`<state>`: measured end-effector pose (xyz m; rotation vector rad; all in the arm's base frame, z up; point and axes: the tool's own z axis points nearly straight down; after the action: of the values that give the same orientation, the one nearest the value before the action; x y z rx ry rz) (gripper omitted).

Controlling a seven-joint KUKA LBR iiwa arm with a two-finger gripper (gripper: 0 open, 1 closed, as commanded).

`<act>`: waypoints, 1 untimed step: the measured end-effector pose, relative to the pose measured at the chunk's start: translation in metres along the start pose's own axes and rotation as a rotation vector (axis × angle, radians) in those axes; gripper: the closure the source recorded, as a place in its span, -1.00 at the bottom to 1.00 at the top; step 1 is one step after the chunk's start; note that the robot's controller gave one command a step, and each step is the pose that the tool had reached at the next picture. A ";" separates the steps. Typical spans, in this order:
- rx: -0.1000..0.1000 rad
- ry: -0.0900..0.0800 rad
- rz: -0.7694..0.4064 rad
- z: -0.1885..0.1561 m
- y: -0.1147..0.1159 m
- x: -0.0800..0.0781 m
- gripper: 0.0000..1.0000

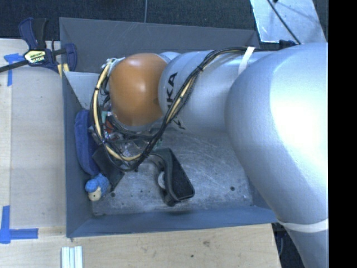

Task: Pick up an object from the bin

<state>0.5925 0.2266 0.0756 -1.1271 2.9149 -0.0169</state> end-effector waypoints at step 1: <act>-0.009 0.006 0.006 -0.003 -0.005 0.000 -1.00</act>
Offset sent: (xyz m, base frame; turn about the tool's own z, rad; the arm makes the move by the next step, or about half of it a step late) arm 0.0000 0.0000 0.0000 0.0001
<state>0.5962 0.2231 0.0782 -1.1211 2.9269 -0.0074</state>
